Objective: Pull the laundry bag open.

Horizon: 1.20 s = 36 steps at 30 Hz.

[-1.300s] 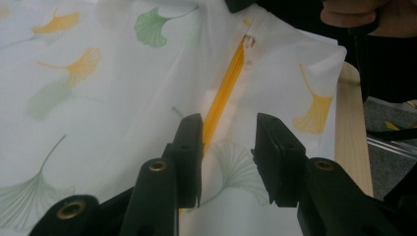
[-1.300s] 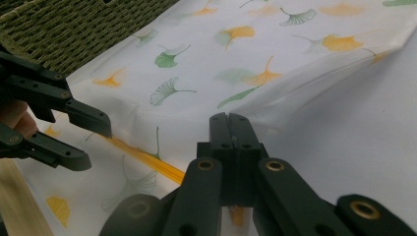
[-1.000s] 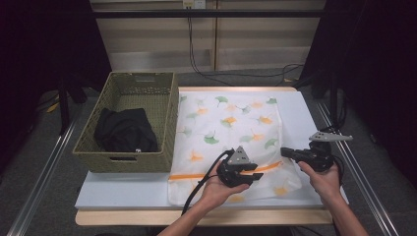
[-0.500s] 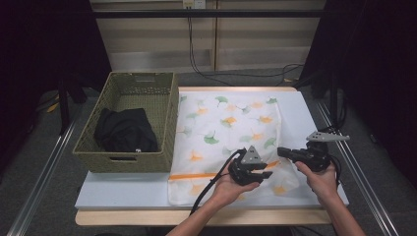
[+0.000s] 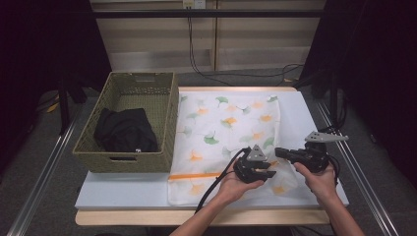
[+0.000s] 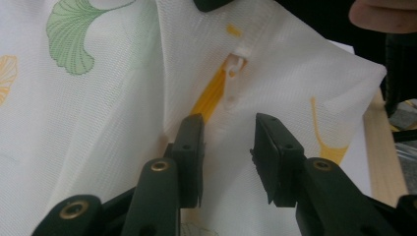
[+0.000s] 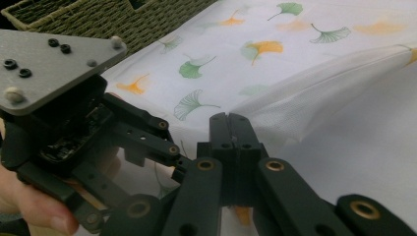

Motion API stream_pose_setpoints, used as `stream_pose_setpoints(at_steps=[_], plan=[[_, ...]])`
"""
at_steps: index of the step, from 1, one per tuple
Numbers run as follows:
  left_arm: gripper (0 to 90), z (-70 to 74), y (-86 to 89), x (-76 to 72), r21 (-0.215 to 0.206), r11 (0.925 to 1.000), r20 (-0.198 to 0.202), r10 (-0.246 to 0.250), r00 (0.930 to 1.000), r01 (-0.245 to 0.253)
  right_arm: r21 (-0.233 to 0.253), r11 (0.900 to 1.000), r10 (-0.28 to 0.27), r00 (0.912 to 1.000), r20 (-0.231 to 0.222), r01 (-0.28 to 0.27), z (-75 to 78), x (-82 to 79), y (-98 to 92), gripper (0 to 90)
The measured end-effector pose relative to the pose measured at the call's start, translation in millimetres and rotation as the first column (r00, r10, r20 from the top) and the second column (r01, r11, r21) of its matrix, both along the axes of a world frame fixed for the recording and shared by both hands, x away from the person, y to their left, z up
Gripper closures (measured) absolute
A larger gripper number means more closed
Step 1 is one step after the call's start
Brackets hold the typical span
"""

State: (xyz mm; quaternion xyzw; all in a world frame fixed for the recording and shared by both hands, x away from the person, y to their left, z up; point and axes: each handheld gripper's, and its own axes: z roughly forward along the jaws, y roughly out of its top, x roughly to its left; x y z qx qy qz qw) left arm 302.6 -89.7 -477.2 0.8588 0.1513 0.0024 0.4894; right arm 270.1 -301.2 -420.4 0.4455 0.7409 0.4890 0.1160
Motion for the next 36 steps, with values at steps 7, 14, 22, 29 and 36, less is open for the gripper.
stream_pose_setpoints(at_steps=[7,14,22,29,36], plan=[[71.0,0.3,-3.9,-0.3,-0.029,0.9995,-0.021,-0.015,0.9997,0.014,-0.006,1.0,0.005,1.0,-0.007,-0.005,-2.3,0.6,1.9,90.0],[76.7,1.9,-4.0,3.5,-0.064,0.9977,-0.051,-0.024,0.9984,0.021,-0.007,1.0,0.009,1.0,-0.004,-0.009,-3.1,0.3,2.3,90.0],[89.0,3.1,-5.5,5.0,-0.054,0.9984,-0.054,-0.016,0.9984,0.013,-0.005,1.0,0.01,0.9999,-0.005,-0.01,-3.0,-0.5,2.5,90.0],[90.0,2.3,-2.9,5.5,-0.05,0.9987,-0.065,-0.016,0.9978,0.013,-0.011,1.0,0.004,0.9999,-0.01,-0.004,-5.8,-0.2,-0.4,90.0],[90.0,0.2,-3.7,6.8,-0.058,0.9983,-0.072,-0.014,0.9973,0.01,-0.008,1.0,0.004,1.0,-0.007,-0.004,-7.2,-1.3,-3.1,90.0]])
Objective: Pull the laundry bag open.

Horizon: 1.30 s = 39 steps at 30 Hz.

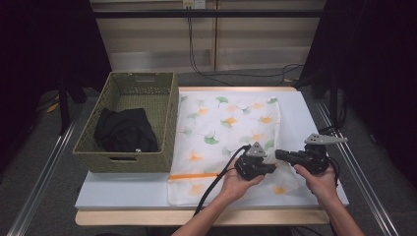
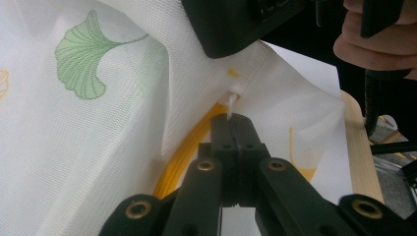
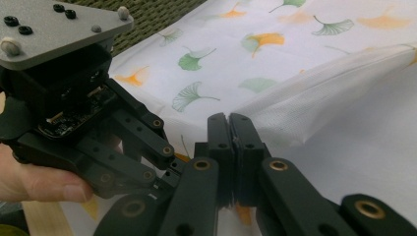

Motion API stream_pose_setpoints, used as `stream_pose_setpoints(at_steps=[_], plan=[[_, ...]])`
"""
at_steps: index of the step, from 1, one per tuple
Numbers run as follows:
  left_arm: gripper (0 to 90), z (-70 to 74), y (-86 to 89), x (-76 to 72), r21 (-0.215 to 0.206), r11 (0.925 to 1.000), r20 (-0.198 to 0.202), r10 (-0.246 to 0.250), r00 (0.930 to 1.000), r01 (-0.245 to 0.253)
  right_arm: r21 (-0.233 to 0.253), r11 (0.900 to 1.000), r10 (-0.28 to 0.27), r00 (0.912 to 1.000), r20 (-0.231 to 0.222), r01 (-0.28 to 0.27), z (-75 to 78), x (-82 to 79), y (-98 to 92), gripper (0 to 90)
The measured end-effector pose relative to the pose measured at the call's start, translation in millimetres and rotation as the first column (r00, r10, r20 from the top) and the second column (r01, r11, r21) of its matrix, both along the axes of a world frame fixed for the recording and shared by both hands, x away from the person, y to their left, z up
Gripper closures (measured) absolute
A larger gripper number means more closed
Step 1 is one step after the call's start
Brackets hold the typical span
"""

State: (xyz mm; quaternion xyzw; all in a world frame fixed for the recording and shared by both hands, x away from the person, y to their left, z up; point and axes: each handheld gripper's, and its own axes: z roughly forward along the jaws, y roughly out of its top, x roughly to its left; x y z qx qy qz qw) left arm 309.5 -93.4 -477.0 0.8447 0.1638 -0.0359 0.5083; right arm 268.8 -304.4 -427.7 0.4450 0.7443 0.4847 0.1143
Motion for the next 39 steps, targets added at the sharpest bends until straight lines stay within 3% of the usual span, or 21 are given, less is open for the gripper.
stream_pose_setpoints(at_steps=[5,10,14,22,25,29,33,39], plan=[[89.5,-3.0,-4.6,0.1,-0.023,0.9997,-0.023,0.0,0.9997,-0.001,0.006,1.0,-0.004,0.9999,-0.015,0.005,-1.0,0.6,-1.3,90.0],[82.8,-2.4,-6.6,0.9,-0.021,0.9997,-0.025,0.008,0.9996,-0.009,0.004,1.0,0.007,0.9998,-0.018,-0.007,-0.8,-0.1,1.3,90.0],[89.5,-3.7,-7.7,1.1,-0.02,0.9998,-0.029,0.007,0.9996,-0.008,0.008,1.0,0.012,0.9998,-0.018,-0.012,-0.2,-0.5,3.2,90.0],[90.0,0.6,-2.6,0.6,0.003,1.0,-0.025,0.006,0.9997,-0.006,0.026,0.999,0.023,0.9996,-0.015,-0.023,-1.0,-0.1,-1.0,90.0],[90.0,0.8,-0.8,0.3,-0.01,0.9999,-0.026,0.007,0.9996,-0.007,0.037,0.999,0.022,0.9997,-0.013,-0.022,-1.6,0.1,-2.6,86.0],[90.0,1.3,2.9,2.1,-0.02,0.9995,-0.031,0.025,0.9992,-0.025,0.031,0.999,0.03,0.9995,0.006,-0.03,-1.5,-2.4,-4.8,73.6],[90.0,2.6,8.3,3.8,-0.008,0.9995,-0.024,0.031,0.9992,-0.031,0.021,1.0,0.02,0.9997,0.016,-0.02,0.6,-6.4,-8.5,66.8],[90.0,3.0,11.0,4.2,-0.023,0.9992,-0.026,0.033,0.9991,-0.033,0.022,1.0,0.022,0.9997,-0.013,-0.022,-3.2,-9.0,-12.4,66.9]])
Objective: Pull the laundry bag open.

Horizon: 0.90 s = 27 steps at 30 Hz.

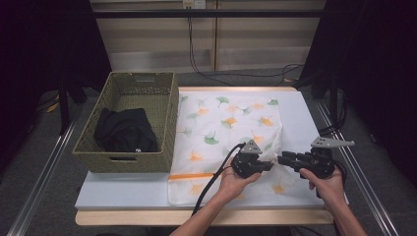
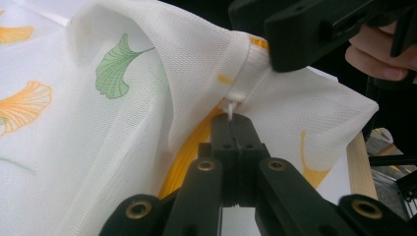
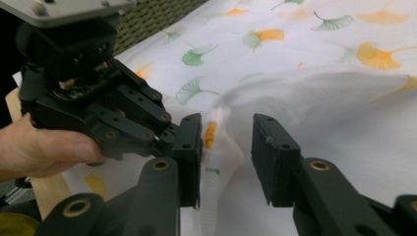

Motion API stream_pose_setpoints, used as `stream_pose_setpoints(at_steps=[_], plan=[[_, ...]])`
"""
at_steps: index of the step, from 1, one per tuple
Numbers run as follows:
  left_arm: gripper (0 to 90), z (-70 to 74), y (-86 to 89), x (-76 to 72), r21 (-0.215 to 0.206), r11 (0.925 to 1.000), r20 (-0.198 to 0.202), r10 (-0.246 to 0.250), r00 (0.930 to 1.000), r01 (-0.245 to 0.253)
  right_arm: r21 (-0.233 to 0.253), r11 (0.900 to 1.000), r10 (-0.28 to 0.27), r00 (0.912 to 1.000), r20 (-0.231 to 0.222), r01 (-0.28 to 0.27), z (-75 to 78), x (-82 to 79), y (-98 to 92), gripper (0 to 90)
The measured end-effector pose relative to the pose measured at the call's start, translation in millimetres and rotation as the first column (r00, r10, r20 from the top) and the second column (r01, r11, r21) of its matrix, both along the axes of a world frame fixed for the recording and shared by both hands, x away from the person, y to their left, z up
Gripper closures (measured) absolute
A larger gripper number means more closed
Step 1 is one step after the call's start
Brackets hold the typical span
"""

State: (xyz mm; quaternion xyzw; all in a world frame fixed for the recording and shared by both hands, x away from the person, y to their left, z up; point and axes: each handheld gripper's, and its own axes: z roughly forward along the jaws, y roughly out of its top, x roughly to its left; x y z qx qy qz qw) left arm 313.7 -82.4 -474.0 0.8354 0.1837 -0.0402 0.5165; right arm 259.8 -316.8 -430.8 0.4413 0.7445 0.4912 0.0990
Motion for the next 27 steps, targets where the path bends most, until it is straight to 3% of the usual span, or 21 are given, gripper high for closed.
stream_pose_setpoints(at_steps=[3,5,7,16,17,18,22,27], plan=[[90.0,0.1,-0.7,-1.4,0.0,1.0,0.0,-0.003,1.0,0.003,-0.001,1.0,0.02,0.9993,-0.033,-0.02,-2.3,2.6,3.6,70.9],[90.0,-0.9,-1.0,-2.0,0.004,0.9999,-0.001,-0.01,0.9999,0.01,-0.005,0.999,0.031,0.9978,-0.058,-0.032,-3.9,6.6,6.9,81.1],[89.9,-3.3,-1.0,-2.0,-0.016,0.9999,-0.006,-0.004,1.0,0.004,-0.011,0.999,0.033,0.9968,-0.072,-0.034,-2.5,6.6,9.5,83.3],[81.8,-9.0,-1.6,-3.3,-0.034,0.9994,-0.017,-0.002,0.9998,0.001,-0.012,1.0,0.026,0.9983,-0.051,-0.027,3.4,5.7,11.5,84.4],[82.8,-8.4,-1.1,-2.8,-0.027,0.9996,-0.018,-0.005,0.9998,0.004,-0.011,0.999,0.03,0.9982,-0.052,-0.031,3.2,5.6,11.5,84.4],[89.5,-9.0,-1.6,-3.0,-0.048,0.9988,-0.029,-0.008,0.9996,0.006,-0.01,1.0,0.028,0.9982,-0.053,-0.029,3.2,5.3,11.6,84.4],[90.0,-7.4,0.4,-2.8,-0.034,0.9993,-0.017,-0.013,0.9998,0.012,-0.012,1.0,0.023,0.9985,-0.05,-0.024,3.2,5.0,10.1,84.4],[90.0,-4.6,5.0,-5.4,-0.056,0.9984,-0.017,0.001,0.9998,-0.002,-0.011,1.0,0.018,0.9983,-0.056,-0.019,2.7,4.3,8.2,84.4]])
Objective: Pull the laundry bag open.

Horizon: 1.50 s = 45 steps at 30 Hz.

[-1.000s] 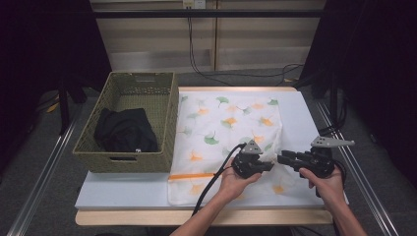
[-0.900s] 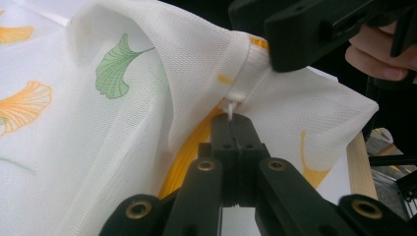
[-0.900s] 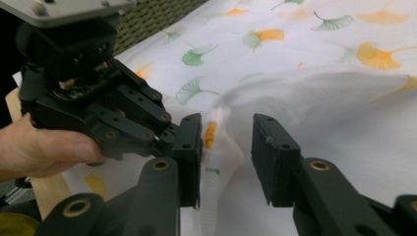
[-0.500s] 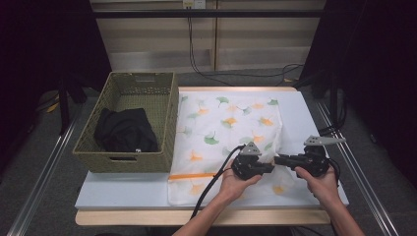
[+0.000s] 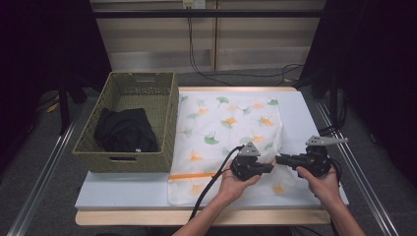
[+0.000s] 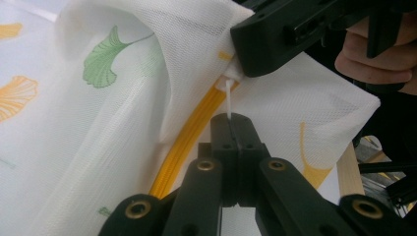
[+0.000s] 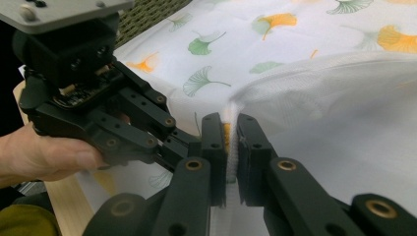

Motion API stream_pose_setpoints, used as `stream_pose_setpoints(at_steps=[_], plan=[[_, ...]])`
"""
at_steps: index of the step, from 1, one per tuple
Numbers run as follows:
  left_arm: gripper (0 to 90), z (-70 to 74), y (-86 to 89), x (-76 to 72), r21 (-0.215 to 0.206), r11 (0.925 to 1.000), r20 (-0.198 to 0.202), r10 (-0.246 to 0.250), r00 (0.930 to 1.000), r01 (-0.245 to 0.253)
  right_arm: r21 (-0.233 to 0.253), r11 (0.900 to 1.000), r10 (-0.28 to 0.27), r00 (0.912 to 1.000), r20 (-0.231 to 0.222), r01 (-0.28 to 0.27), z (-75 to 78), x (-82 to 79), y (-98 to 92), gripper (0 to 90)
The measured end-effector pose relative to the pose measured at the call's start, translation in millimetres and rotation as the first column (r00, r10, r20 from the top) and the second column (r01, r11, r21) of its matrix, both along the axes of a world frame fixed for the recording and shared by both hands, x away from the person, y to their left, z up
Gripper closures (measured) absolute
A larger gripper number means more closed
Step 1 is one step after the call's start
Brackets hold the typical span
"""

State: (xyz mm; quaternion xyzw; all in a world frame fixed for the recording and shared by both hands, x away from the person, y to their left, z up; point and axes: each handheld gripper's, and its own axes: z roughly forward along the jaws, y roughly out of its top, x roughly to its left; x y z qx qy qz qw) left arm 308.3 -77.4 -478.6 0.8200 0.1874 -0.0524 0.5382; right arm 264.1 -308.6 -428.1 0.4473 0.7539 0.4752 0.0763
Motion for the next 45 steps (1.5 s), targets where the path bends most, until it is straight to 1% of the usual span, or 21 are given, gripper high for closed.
stream_pose_setpoints(at_steps=[2,4,5,6,7,9,12,15,16,20,23,25,26,28,29,30,31,34,35,38,45], plan=[[90.0,1.8,1.9,-0.3,0.003,1.0,0.008,0.004,1.0,-0.004,0.003,1.0,-0.004,1.0,0.004,0.004,-0.3,-0.1,-1.2,84.4],[90.0,4.0,3.6,-0.1,-0.011,0.9998,0.009,0.016,0.9998,-0.016,0.006,1.0,-0.007,1.0,0.002,0.007,-1.1,-0.5,-2.6,84.4],[90.0,4.7,5.1,1.5,0.002,1.0,0.021,0.003,0.9998,-0.003,0.007,1.0,-0.008,1.0,-0.001,0.008,-1.4,-0.5,-3.0,84.5],[90.0,4.7,5.1,1.5,0.002,1.0,0.021,0.003,0.9998,-0.003,0.007,1.0,-0.008,1.0,-0.001,0.008,-1.4,-0.5,-3.0,84.5],[90.0,4.8,4.8,1.2,-0.019,0.9996,0.008,0.022,0.9997,-0.022,0.011,1.0,-0.013,0.9999,-0.01,0.013,-1.7,-1.3,-3.7,84.4],[89.9,4.3,4.8,1.7,-0.029,0.9993,0.009,0.025,0.9996,-0.025,0.008,1.0,-0.014,0.9998,-0.011,0.014,-2.0,-1.6,-3.8,84.4],[89.9,4.6,4.2,1.5,-0.022,0.9995,0.01,0.025,0.9996,-0.025,0.009,1.0,-0.014,0.9998,-0.011,0.014,-2.2,-1.8,-3.9,84.5],[89.2,4.0,3.5,2.0,-0.032,0.9989,0.009,0.035,0.9994,-0.034,0.012,1.0,-0.009,0.9999,-0.01,0.009,-2.0,-2.2,-4.2,84.5],[88.8,4.2,3.4,2.2,-0.022,0.9991,0.012,0.037,0.9993,-0.036,0.01,1.0,-0.004,1.0,-0.007,0.004,-2.2,-2.0,-4.1,84.5],[88.7,4.4,3.3,2.4,-0.017,0.9993,0.01,0.033,0.9994,-0.032,0.01,1.0,-0.003,0.9999,-0.013,0.003,-2.5,-2.0,-3.9,84.6],[88.7,4.5,2.5,2.4,-0.041,0.9985,-0.002,0.036,0.9993,-0.036,0.012,1.0,-0.005,0.9999,-0.015,0.005,-2.1,-2.2,-4.1,84.6],[88.6,5.4,2.5,2.8,-0.037,0.9987,0.003,0.035,0.9994,-0.035,0.012,1.0,0.005,1.0,-0.008,-0.004,-2.3,-2.1,-4.8,84.6],[88.6,5.4,1.7,2.0,-0.047,0.998,-0.002,0.042,0.9991,-0.042,0.011,1.0,0.006,0.9999,-0.008,-0.006,-2.6,-2.1,-5.1,84.6],[88.6,5.6,1.9,2.0,-0.046,0.9979,0.002,0.045,0.999,-0.045,0.01,1.0,0.003,0.9999,-0.012,-0.003,-2.9,-2.1,-4.9,84.6],[88.6,5.4,2.2,2.6,-0.056,0.9974,-0.005,0.045,0.999,-0.046,0.011,1.0,0.0,0.9998,-0.019,0.0,-3.4,-2.4,-4.4,84.6],[88.6,5.8,2.9,3.8,-0.049,0.998,0.003,0.04,0.9992,-0.04,0.011,1.0,0.001,0.9998,-0.021,-0.001,-3.5,-2.3,-4.3,84.6],[88.6,5.9,1.3,3.3,-0.065,0.9966,-0.005,0.05,0.9988,-0.05,0.009,1.0,0.001,0.9998,-0.022,-0.001,-3.4,-2.3,-4.0,84.6],[88.5,5.8,-0.2,3.4,-0.05,0.9981,0.002,0.036,0.9993,-0.036,0.017,1.0,0.003,0.9998,-0.021,-0.003,-3.2,-2.7,-3.5,84.6],[88.4,5.3,-1.8,2.8,-0.063,0.997,-0.008,0.043,0.999,-0.044,0.021,1.0,0.0,0.9999,-0.015,0.0,-3.0,-2.7,-3.6,84.6],[88.3,5.1,-1.9,3.2,-0.055,0.9976,-0.007,0.041,0.9991,-0.042,0.021,1.0,0.004,0.9999,-0.01,-0.004,-2.7,-2.2,-3.4,84.6],[89.6,4.5,-3.0,3.9,-0.069,0.9967,-0.014,0.041,0.9991,-0.042,0.031,0.999,0.009,0.9998,-0.02,-0.008,-4.5,-2.5,-5.4,84.4]])
